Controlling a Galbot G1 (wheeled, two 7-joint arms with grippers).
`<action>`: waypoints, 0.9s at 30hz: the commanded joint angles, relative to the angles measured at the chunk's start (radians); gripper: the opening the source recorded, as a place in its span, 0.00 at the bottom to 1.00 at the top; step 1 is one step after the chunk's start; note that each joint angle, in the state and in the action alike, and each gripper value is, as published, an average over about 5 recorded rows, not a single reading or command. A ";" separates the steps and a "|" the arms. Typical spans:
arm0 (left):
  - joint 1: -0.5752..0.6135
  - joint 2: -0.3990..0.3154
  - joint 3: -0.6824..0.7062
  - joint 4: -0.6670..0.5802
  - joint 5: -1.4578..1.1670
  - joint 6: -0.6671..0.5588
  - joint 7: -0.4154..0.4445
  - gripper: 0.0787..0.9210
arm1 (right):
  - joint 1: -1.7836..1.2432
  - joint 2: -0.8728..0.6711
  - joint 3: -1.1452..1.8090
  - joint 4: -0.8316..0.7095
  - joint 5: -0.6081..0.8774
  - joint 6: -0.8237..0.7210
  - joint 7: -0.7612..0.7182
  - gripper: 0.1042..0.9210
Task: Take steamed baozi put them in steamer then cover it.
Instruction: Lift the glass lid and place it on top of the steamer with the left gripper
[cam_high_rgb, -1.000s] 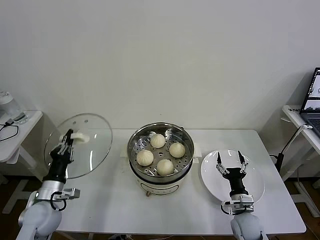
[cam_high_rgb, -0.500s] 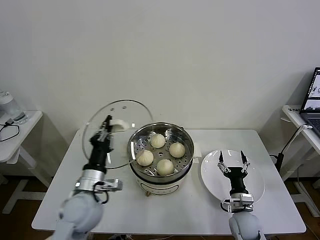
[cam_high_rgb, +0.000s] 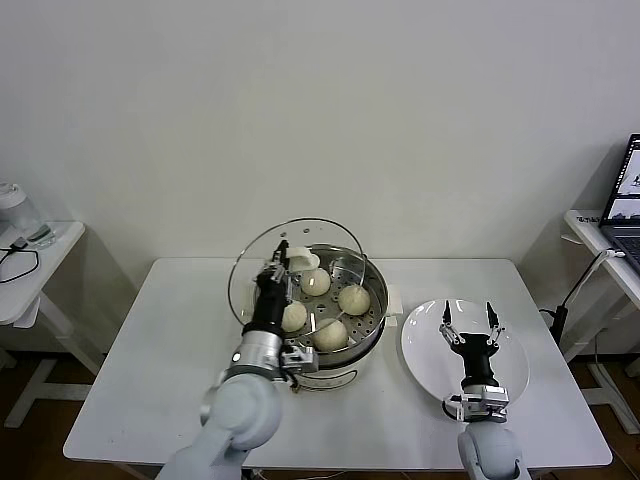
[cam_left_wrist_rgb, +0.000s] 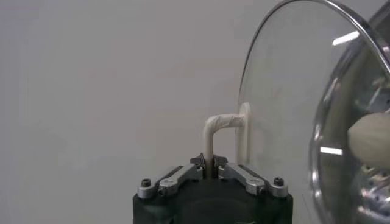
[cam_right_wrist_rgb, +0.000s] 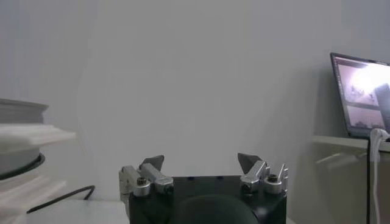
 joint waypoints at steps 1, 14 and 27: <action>-0.061 -0.055 0.085 0.084 0.192 0.042 0.142 0.13 | 0.003 0.010 0.006 -0.014 -0.002 0.004 -0.001 0.88; -0.063 -0.076 0.097 0.106 0.227 0.035 0.210 0.13 | 0.005 0.020 0.009 -0.024 -0.013 0.008 -0.002 0.88; -0.074 -0.109 0.094 0.145 0.264 0.023 0.204 0.13 | 0.007 0.021 0.012 -0.035 -0.015 0.013 -0.004 0.88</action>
